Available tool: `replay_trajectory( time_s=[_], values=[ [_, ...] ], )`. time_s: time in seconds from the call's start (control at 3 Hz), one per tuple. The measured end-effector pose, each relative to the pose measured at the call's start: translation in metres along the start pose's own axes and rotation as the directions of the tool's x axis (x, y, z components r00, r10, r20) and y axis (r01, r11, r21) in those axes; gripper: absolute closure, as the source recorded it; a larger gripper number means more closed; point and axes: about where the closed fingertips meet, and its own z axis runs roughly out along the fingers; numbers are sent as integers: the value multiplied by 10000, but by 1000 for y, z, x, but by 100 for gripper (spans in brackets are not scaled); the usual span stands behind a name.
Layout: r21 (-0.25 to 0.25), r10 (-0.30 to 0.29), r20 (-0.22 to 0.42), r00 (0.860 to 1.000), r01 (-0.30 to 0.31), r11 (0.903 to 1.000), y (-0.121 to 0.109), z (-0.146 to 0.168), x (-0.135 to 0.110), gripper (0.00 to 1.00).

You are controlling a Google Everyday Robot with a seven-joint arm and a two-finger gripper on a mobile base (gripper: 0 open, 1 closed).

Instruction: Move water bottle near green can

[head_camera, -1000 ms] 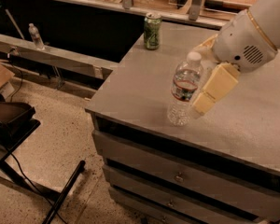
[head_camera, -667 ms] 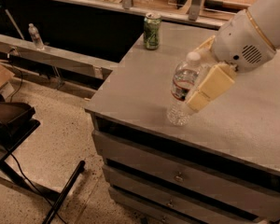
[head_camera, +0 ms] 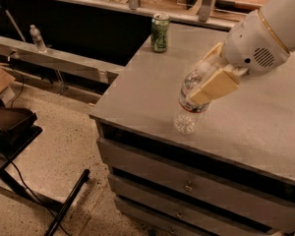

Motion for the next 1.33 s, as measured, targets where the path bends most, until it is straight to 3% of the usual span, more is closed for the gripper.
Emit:
replay_trajectory(
  time_s=[0.33,0.67,1.0,1.33],
  values=[
    [-2,-28,1,10000,28,10000,1,1,-1,85],
    [-5,-58,2,10000,58,10000,1,2,-3,100],
    [97,-367,134,9992,365,9993,-12,2,-23,100],
    [365,-635,288,9976,624,9974,-46,0,-53,100]
  ],
)
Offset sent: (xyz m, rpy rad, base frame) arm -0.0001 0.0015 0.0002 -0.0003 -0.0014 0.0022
